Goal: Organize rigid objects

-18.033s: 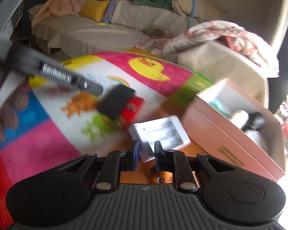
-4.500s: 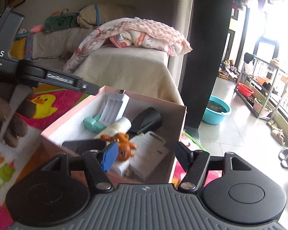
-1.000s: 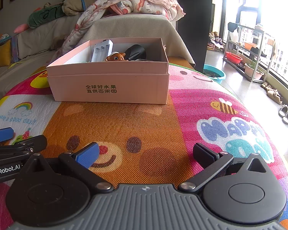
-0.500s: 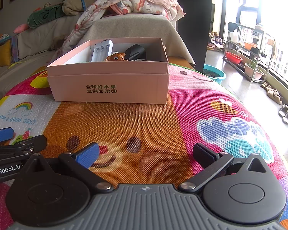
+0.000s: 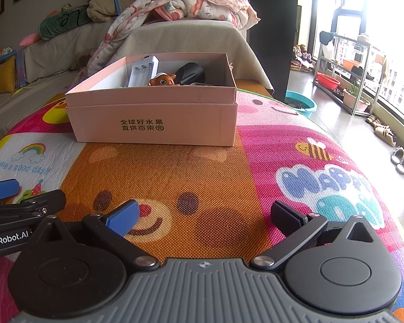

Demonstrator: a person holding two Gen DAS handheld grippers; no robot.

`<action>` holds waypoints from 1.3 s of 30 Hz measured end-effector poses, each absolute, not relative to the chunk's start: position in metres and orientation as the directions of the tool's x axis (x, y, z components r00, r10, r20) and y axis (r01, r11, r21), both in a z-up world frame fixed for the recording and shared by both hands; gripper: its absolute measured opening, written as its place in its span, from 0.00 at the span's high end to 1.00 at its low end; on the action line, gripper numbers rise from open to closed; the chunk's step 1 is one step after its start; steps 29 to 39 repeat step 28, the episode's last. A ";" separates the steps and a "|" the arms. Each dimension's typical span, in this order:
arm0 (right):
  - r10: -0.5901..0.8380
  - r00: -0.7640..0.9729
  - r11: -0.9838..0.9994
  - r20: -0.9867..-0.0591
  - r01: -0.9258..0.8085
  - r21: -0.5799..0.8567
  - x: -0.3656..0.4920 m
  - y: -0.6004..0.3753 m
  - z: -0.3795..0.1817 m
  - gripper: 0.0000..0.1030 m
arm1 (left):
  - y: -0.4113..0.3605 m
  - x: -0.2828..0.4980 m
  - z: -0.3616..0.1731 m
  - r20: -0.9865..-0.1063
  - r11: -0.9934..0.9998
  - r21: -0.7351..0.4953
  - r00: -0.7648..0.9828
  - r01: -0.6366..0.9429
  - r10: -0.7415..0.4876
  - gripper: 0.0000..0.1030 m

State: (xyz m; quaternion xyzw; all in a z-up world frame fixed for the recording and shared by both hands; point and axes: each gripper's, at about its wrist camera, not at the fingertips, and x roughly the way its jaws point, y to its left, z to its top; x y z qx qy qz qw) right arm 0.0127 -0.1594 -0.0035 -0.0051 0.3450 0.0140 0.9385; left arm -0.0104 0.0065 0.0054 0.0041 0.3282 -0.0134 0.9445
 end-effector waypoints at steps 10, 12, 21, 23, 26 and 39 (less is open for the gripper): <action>0.023 0.762 1.000 -0.648 -0.030 0.000 0.013 -0.159 -0.003 0.00 | 0.006 -0.010 0.005 -0.620 1.000 -0.002 0.784 0.028 -0.023 0.18; 0.023 0.761 1.000 -0.648 -0.030 0.000 0.013 -0.159 -0.003 0.00 | 0.006 -0.010 0.005 -0.620 1.000 0.002 0.784 0.028 -0.021 0.18; 0.023 0.762 1.000 -0.648 -0.030 0.000 0.012 -0.159 -0.003 0.00 | 0.006 -0.011 0.005 -0.621 1.000 -0.001 0.783 0.028 -0.022 0.18; 0.023 0.762 1.000 -0.648 -0.030 0.000 0.012 -0.159 -0.003 0.00 | 0.006 -0.011 0.005 -0.621 1.000 0.001 0.784 0.029 -0.022 0.18; 0.023 0.762 1.000 -0.648 -0.030 0.000 0.012 -0.159 -0.003 0.00 | 0.006 -0.011 0.005 -0.620 1.000 0.004 0.784 0.030 -0.021 0.19; 0.023 0.762 1.000 -0.648 -0.030 0.000 0.012 -0.159 -0.003 0.00 | 0.005 -0.012 0.005 -0.616 1.000 0.012 0.788 0.029 -0.016 0.20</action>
